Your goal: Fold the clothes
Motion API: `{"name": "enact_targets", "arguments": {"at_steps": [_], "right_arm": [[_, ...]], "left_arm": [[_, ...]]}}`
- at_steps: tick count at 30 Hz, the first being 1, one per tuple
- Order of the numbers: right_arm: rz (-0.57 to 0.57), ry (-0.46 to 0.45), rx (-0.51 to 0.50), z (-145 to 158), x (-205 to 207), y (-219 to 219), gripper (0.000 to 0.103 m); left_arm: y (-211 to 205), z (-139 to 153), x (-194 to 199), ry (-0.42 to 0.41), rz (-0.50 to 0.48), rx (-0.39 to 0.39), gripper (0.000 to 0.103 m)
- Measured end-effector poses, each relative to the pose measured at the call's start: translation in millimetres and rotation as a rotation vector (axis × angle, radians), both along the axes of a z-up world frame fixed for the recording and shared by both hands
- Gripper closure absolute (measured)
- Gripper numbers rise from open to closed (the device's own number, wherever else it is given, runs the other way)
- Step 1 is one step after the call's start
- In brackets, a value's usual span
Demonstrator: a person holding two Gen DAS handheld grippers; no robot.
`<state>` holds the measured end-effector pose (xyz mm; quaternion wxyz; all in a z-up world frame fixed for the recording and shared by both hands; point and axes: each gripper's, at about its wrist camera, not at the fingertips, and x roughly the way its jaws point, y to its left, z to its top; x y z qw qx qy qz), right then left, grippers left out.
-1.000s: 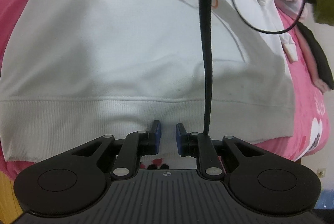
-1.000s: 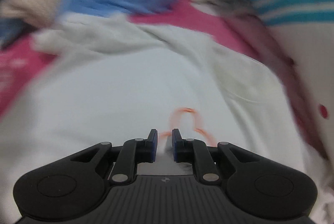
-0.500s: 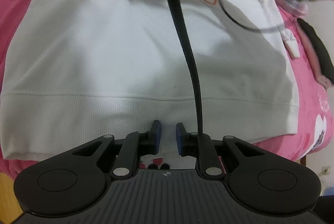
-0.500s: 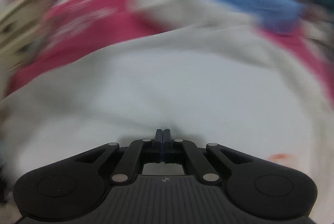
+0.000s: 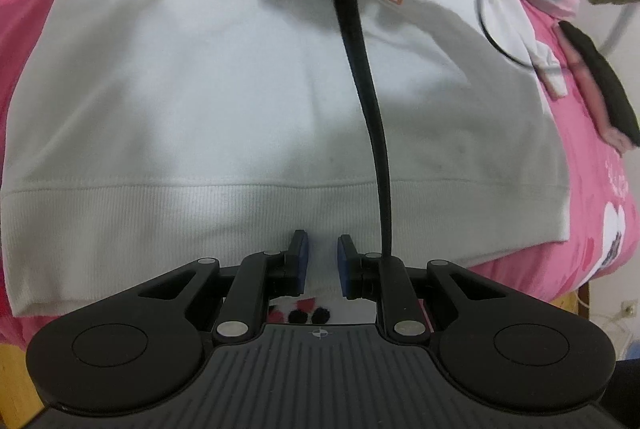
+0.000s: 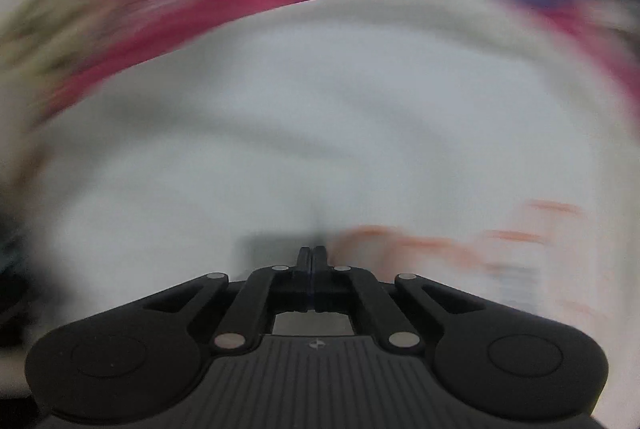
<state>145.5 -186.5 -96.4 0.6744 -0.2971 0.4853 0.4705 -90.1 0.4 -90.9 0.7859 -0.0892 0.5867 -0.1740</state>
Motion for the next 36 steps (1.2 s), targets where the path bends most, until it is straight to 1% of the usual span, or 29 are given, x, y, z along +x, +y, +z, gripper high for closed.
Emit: {"name": "enact_targets", "arguments": {"at_steps": [1, 2, 3, 7, 10, 11, 12, 14, 15, 17, 18, 19, 21, 22, 23, 24, 25, 26, 30, 31, 32, 34, 36], "right_arm": [[-0.044, -0.039, 0.0, 7.9, 2.3, -8.3, 0.103], [-0.069, -0.074, -0.003, 14.8, 1.5, -15.5, 0.1], [-0.018, -0.081, -0.015, 17.9, -10.9, -18.9, 0.101], [0.236, 0.09, -0.017, 17.1, -82.4, -34.8, 0.101], [0.341, 0.065, -0.083, -3.3, -99.2, -53.3, 0.103], [0.301, 0.039, -0.091, -9.1, -83.6, -64.2, 0.103], [0.204, 0.035, -0.085, -10.1, -59.3, -75.7, 0.103], [-0.034, -0.043, -0.115, -5.0, -12.9, -96.2, 0.103], [-0.129, -0.102, -0.132, 0.2, 4.2, -108.2, 0.103], [-0.245, -0.141, -0.15, 9.6, 22.9, -129.7, 0.102], [-0.249, -0.125, -0.146, 13.9, 20.4, -135.4, 0.102], [-0.214, -0.094, -0.135, 17.0, 9.1, -136.1, 0.102], [-0.121, 0.014, -0.103, 17.6, -21.3, -130.7, 0.102], [-0.065, 0.09, -0.09, 14.8, -37.4, -129.0, 0.102], [0.013, 0.147, -0.087, 10.8, -55.5, -123.5, 0.102], [0.109, 0.154, -0.098, 5.3, -74.1, -118.7, 0.102], [0.175, 0.115, -0.127, -2.0, -83.4, -117.7, 0.102], [0.163, 0.073, -0.157, -6.7, -77.6, -125.4, 0.103], [-0.244, -0.044, -0.21, 1.2, -1.8, -181.0, 0.103], [-0.33, -0.072, -0.219, 4.0, 13.6, -193.4, 0.101], [-0.351, -0.086, -0.216, 9.5, 14.6, -198.7, 0.1], [-0.317, -0.05, -0.184, 16.7, -1.1, -194.9, 0.1], [-0.196, 0.019, -0.15, 17.5, -34.9, -177.7, 0.1]], "left_arm": [[-0.9, -0.2, 0.0, 0.002, -0.008, 0.003, 0.086], [-1.7, -0.2, 0.2, 0.003, -0.017, 0.007, 0.086], [-2.1, -0.1, 0.7, 0.003, -0.026, 0.009, 0.086], [-7.3, -1.7, 2.8, 0.003, -0.05, 0.019, 0.086], [-13.4, -2.5, 4.4, 0.002, -0.072, 0.034, 0.086], [-14.9, -2.6, 5.0, 0.002, -0.078, 0.039, 0.086], [-16.4, -2.6, 5.8, 0.003, -0.085, 0.044, 0.086], [-19.2, -2.9, 6.7, 0.005, -0.096, 0.053, 0.086], [-20.6, -3.2, 7.3, 0.006, -0.102, 0.057, 0.086], [-22.9, -3.4, 8.8, 0.008, -0.114, 0.064, 0.086], [-24.1, -3.7, 9.4, 0.009, -0.119, 0.067, 0.086], [-25.2, -3.9, 10.0, 0.009, -0.122, 0.07, 0.086], [-27.5, -4.4, 11.0, 0.011, -0.13, 0.075, 0.086], [-28.9, -4.6, 11.2, 0.012, -0.134, 0.079, 0.086], [-29.8, -4.4, 11.9, 0.012, -0.14, 0.082, 0.086], [-30.4, -4.0, 13.0, 0.013, -0.147, 0.086, 0.086], [-31.3, -3.9, 13.6, 0.014, -0.153, 0.09, 0.086], [-31.9, -3.9, 14.6, 0.015, -0.156, 0.093, 0.086], [-34.3, -3.9, 19.4, 0.021, -0.167, 0.106, 0.086], [-35.2, -4.1, 20.4, 0.023, -0.17, 0.109, 0.086], [-36.0, -4.3, 21.6, 0.025, -0.174, 0.111, 0.086], [-37.6, -5.1, 24.1, 0.03, -0.18, 0.116, 0.086], [-38.2, -4.1, 22.2, 0.033, -0.186, 0.12, 0.086]]}}
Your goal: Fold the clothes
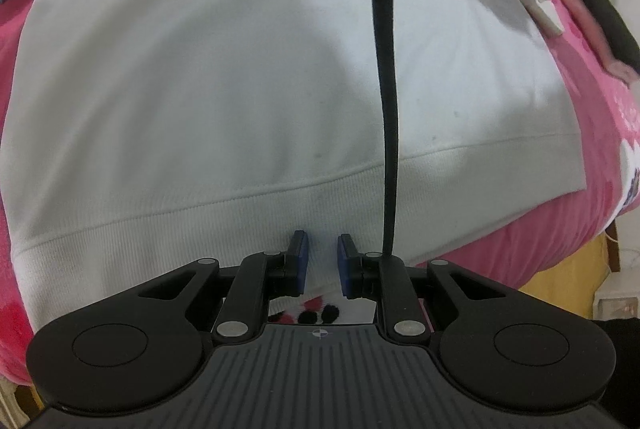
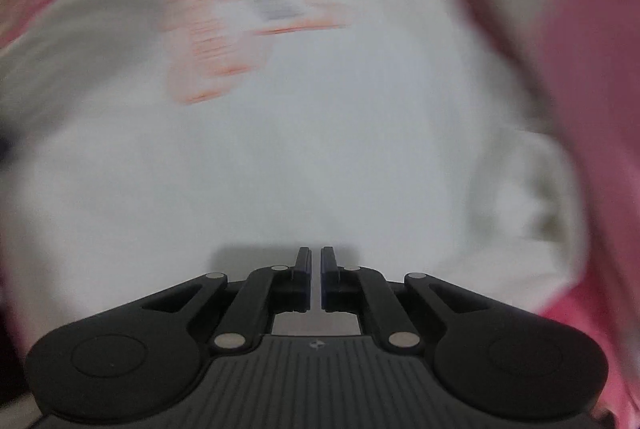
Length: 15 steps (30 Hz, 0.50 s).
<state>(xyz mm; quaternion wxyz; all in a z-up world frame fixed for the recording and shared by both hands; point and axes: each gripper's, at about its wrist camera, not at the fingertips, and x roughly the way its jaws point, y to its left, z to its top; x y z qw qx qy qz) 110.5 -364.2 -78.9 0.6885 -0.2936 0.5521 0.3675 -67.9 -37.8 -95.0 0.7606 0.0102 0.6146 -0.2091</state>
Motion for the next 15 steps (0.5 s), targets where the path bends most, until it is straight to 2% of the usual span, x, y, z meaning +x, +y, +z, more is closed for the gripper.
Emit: {"name": "enact_targets", "arguments": {"at_steps": [3, 4, 5, 7, 10, 13, 15], "right_arm": [[0.163, 0.088, 0.045, -6.5, -52.0, 24.9, 0.101], [0.146, 0.082, 0.033, -11.1, -53.9, 17.7, 0.101], [0.111, 0.074, 0.014, -15.7, -53.5, 7.5, 0.101], [-0.075, 0.046, -0.078, -22.8, -37.9, -34.7, 0.101], [-0.282, -0.052, -0.241, -10.8, -28.1, -94.8, 0.1], [-0.348, -0.077, -0.184, 18.1, -39.2, -102.6, 0.099], [-0.292, -0.057, -0.095, 25.8, -55.8, -75.6, 0.099]], "left_arm": [[-1.0, -0.6, 0.9, 0.003, -0.01, 0.009, 0.086], [-1.5, -0.8, 1.5, 0.003, -0.012, 0.012, 0.086], [-2.0, -0.9, 2.2, 0.005, -0.012, 0.015, 0.086], [-3.3, -1.1, 3.3, 0.007, -0.014, 0.022, 0.086], [-5.3, -1.8, 5.0, 0.012, -0.017, 0.034, 0.086], [-7.9, -2.4, 7.0, 0.018, -0.022, 0.048, 0.086], [-9.6, -2.9, 9.5, 0.025, -0.026, 0.06, 0.086]]}}
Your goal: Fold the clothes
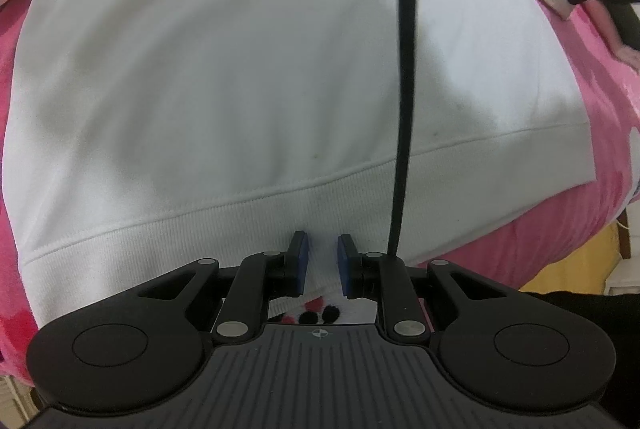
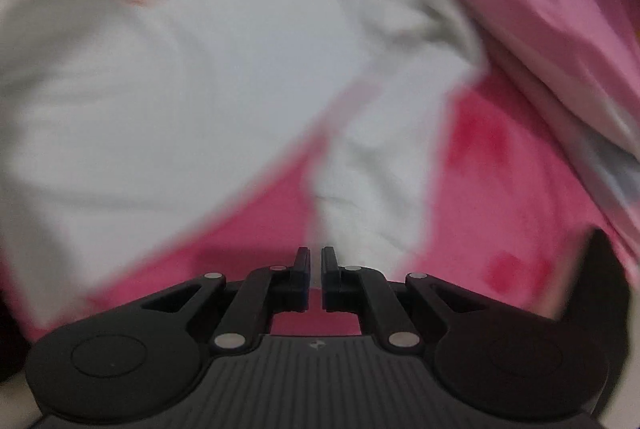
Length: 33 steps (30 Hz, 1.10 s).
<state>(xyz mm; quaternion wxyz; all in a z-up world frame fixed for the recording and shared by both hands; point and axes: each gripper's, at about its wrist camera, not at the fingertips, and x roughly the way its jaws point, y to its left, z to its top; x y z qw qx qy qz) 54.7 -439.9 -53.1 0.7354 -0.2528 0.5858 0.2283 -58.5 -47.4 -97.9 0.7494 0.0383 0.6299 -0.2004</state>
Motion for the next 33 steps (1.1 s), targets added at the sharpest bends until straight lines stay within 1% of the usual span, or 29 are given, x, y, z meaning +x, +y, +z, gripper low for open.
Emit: {"name": "enact_targets", "arguments": {"at_steps": [4, 6, 9, 11, 12, 13, 15, 16, 17, 18, 20, 21, 22, 24, 26, 27, 28, 29, 31, 32, 33], "right_arm": [[0.12, 0.06, 0.2, -10.2, -37.6, 63.7, 0.1], [0.165, 0.079, 0.225, -21.5, -55.2, 82.9, 0.1], [0.102, 0.11, 0.159, -42.0, -68.9, 64.0, 0.101], [-0.016, 0.129, 0.103, -39.3, -78.1, 34.5, 0.099], [-0.071, 0.14, 0.064, -38.7, -82.5, 20.6, 0.099], [-0.117, 0.157, -0.006, -40.0, -86.2, 10.3, 0.099], [-0.247, 0.19, -0.071, -34.6, -90.5, -8.0, 0.098], [-0.328, 0.195, -0.04, -27.9, -87.7, -12.2, 0.098], [-0.411, 0.2, 0.001, -21.1, -84.3, -15.6, 0.095], [-0.497, 0.205, 0.07, -15.3, -79.1, -15.7, 0.092], [-0.65, 0.203, 0.197, -11.9, -69.7, -12.1, 0.067], [-0.726, 0.205, 0.257, -11.6, -65.6, -11.2, 0.064], [-0.8, 0.218, 0.306, -16.1, -63.2, -12.9, 0.064], [-0.942, 0.256, 0.378, -31.7, -65.4, -15.6, 0.064], [-1.038, 0.292, 0.419, -48.5, -73.7, -16.7, 0.063], [-1.04, 0.281, 0.418, -48.1, -75.7, -13.6, 0.063], [-1.043, 0.269, 0.417, -47.8, -77.7, -10.4, 0.063], [-1.045, 0.258, 0.416, -47.5, -79.7, -7.2, 0.066], [-1.033, 0.254, 0.416, -49.0, -80.6, -2.9, 0.084], [-1.017, 0.256, 0.414, -49.5, -79.9, -0.6, 0.101], [-0.993, 0.248, 0.401, -47.1, -79.7, 3.9, 0.101]], "left_arm": [[-3.3, -1.0, 4.6, 0.014, -0.005, 0.023, 0.086], [-3.6, -1.4, 4.9, 0.012, -0.008, 0.027, 0.086], [-2.4, -2.0, 5.1, 0.009, -0.007, 0.025, 0.086], [-0.8, -2.9, 5.5, 0.009, -0.004, 0.019, 0.086], [0.6, -3.6, 5.9, 0.01, -0.001, 0.014, 0.086], [2.2, -4.4, 6.2, 0.011, 0.003, 0.007, 0.086], [5.7, -5.5, 6.8, 0.014, 0.006, -0.008, 0.086], [7.4, -5.7, 7.3, 0.016, 0.003, -0.014, 0.086], [9.0, -5.8, 8.2, 0.021, 0.004, -0.021, 0.086], [10.7, -5.8, 9.4, 0.026, 0.007, -0.027, 0.086], [14.2, -5.9, 11.5, 0.039, 0.017, -0.04, 0.086], [15.8, -5.4, 12.6, 0.045, 0.016, -0.046, 0.086], [17.3, -4.7, 13.5, 0.049, 0.012, -0.051, 0.086], [20.3, -3.9, 14.6, 0.052, -0.001, -0.058, 0.085], [19.8, -6.2, 11.5, 0.051, -0.007, -0.064, 0.085], [18.2, -7.3, 12.7, 0.051, -0.007, -0.066, 0.085], [15.3, -8.0, 14.6, 0.051, -0.007, -0.067, 0.085], [5.6, -7.0, 15.1, 0.05, -0.01, -0.065, 0.085], [3.1, -4.3, 11.8, 0.041, -0.029, -0.058, 0.085], [1.9, -3.0, 9.7, 0.039, -0.037, -0.056, 0.085], [1.3, -2.6, 8.9, 0.038, -0.044, -0.056, 0.086]]}}
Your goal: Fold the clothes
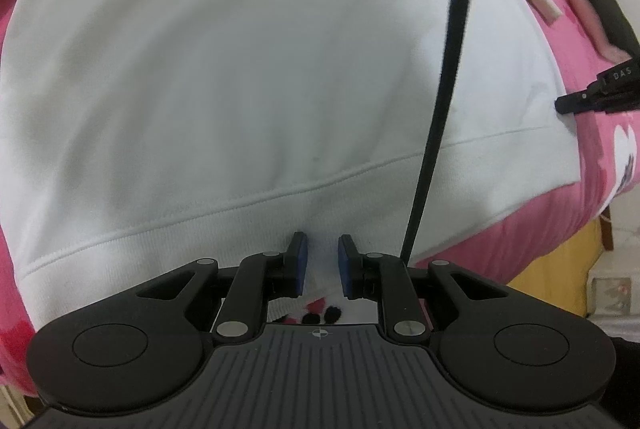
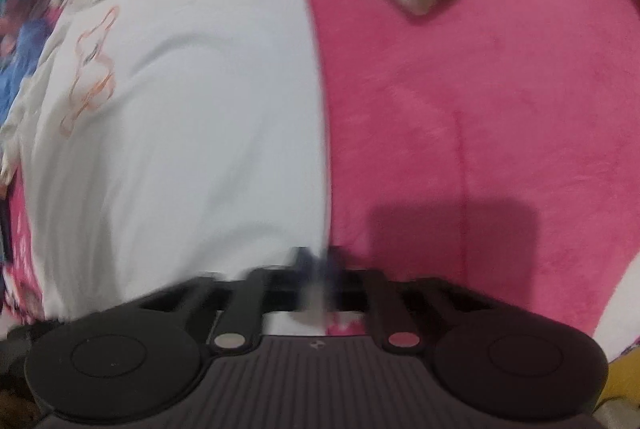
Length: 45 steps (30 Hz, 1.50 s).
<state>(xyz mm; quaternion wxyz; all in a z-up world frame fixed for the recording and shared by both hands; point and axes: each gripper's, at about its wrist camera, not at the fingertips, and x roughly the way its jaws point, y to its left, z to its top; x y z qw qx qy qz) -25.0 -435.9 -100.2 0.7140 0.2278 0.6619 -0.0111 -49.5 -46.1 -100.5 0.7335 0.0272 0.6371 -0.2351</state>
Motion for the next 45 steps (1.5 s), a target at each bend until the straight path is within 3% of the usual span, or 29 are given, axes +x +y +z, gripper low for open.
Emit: {"name": "enact_targets", "arguments": {"at_steps": [3, 6, 10, 13, 17, 19, 20, 21, 28, 31, 33, 35, 38, 40, 45], "right_arm": [[0.045, -0.007, -0.074, -0.8, -8.2, 8.0, 0.103], [-0.028, 0.007, -0.055, -6.2, -21.4, -7.9, 0.103], [0.044, 0.017, -0.082, -2.1, -13.1, -1.4, 0.099], [0.058, -0.009, -0.102, 14.2, -4.3, -8.2, 0.086], [0.009, -0.11, -0.101, 22.6, 28.2, -20.4, 0.067], [0.004, -0.126, -0.09, 11.1, 50.3, -21.2, 0.067], [0.013, -0.132, -0.086, 5.6, 56.6, -20.2, 0.077], [0.03, -0.132, -0.099, 3.0, 56.6, -19.7, 0.102], [0.003, -0.12, -0.082, 0.2, 63.3, -31.0, 0.101], [0.014, -0.161, -0.067, 14.3, 80.6, -32.3, 0.091], [0.002, -0.207, -0.079, 21.2, 96.1, -40.9, 0.064], [0.003, -0.22, -0.089, 17.6, 117.0, -45.6, 0.062], [0.034, -0.208, -0.081, -3.7, 152.5, -37.6, 0.066], [0.039, -0.229, -0.084, -8.8, 163.6, -34.3, 0.103], [-0.044, -0.243, -0.107, -16.5, 169.5, -50.8, 0.102]], "left_arm": [[4.7, 0.4, -2.7, 0.002, -0.012, -0.003, 0.085], [4.2, -0.9, -1.6, 0.005, -0.02, -0.006, 0.085], [5.8, -1.4, -1.5, 0.002, -0.032, -0.01, 0.085], [10.8, -3.9, -3.9, -0.002, -0.037, -0.013, 0.085], [4.2, -4.9, -5.6, -0.007, -0.041, -0.01, 0.085], [3.5, -5.2, -6.1, -0.007, -0.041, -0.008, 0.085], [4.1, -4.2, -6.3, -0.006, -0.039, -0.007, 0.085], [5.4, -2.6, -6.5, -0.006, -0.036, -0.007, 0.085], [10.3, 2.7, -9.1, -0.007, -0.022, -0.009, 0.085], [10.9, 2.5, -9.7, -0.007, -0.019, -0.011, 0.085], [11.2, 2.1, -10.1, -0.007, -0.02, -0.012, 0.085], [12.4, 1.7, -10.0, -0.006, -0.021, -0.013, 0.085], [14.9, 0.9, -9.1, -0.003, -0.019, -0.015, 0.085], [15.8, 0.9, -9.4, -0.002, -0.019, -0.016, 0.085], [19.3, 0.2, -10.4, -0.001, -0.022, -0.027, 0.085]]}}
